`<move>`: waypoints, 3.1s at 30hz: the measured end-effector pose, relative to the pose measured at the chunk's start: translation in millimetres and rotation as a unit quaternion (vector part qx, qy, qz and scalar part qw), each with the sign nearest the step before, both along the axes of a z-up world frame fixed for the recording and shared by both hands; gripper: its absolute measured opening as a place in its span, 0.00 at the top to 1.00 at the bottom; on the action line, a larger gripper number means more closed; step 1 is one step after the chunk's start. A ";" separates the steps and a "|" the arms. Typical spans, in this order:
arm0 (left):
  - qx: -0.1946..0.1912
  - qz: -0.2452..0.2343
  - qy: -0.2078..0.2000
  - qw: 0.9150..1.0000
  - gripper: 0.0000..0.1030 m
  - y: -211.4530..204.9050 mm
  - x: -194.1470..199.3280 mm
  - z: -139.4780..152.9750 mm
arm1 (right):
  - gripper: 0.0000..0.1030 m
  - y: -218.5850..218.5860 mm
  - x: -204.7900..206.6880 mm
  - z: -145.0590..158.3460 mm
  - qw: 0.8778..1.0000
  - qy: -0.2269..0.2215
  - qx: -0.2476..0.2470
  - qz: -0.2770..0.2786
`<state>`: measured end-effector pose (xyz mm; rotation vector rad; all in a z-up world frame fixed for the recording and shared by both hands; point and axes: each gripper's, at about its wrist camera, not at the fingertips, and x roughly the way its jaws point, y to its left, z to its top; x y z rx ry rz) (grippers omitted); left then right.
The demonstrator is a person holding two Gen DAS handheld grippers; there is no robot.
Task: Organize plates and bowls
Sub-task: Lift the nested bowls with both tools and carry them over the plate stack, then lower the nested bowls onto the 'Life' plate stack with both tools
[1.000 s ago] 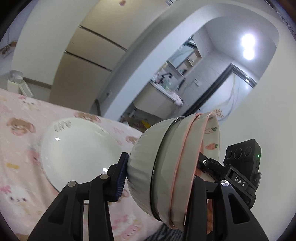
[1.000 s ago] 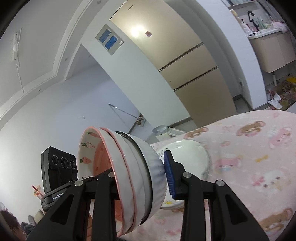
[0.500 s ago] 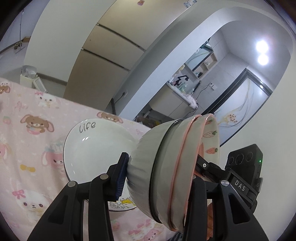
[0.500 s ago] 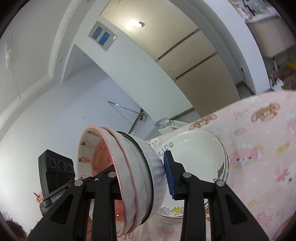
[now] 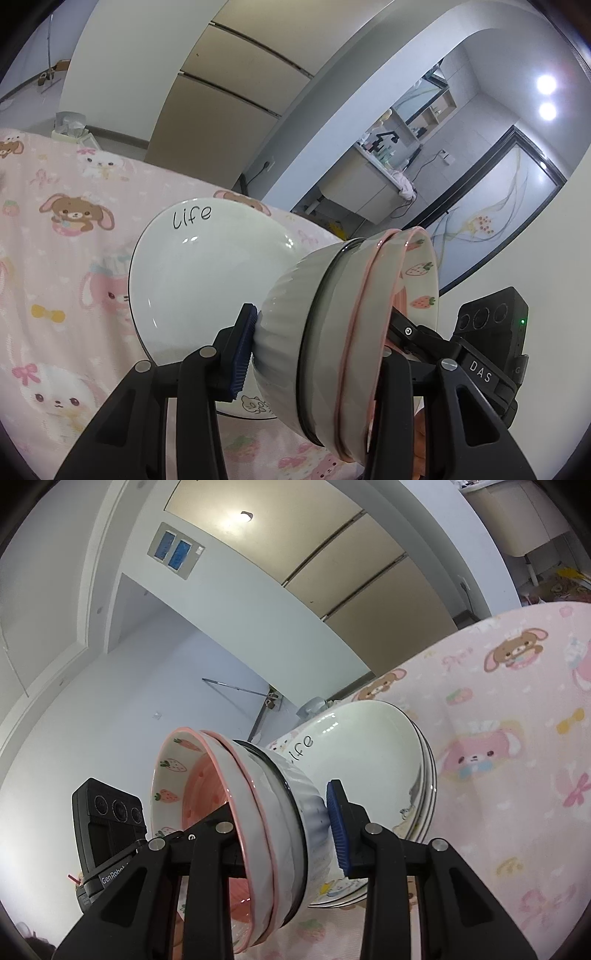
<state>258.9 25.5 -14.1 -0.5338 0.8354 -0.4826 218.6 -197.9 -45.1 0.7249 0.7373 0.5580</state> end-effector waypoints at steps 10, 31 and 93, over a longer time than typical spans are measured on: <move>0.006 0.006 0.021 1.000 0.57 -1.2 4.4 -14.4 | 0.70 0.8 3.4 -15.4 1.000 0.024 0.000 0.001; 0.072 0.032 0.004 0.997 0.57 -9.6 2.6 -20.7 | 0.72 30.0 1.0 5.9 0.987 -0.028 -0.156 0.005; 0.166 0.111 -0.122 0.972 0.00 -13.0 -9.4 6.1 | 0.00 9.3 -6.4 18.8 0.985 -0.091 -0.131 -0.069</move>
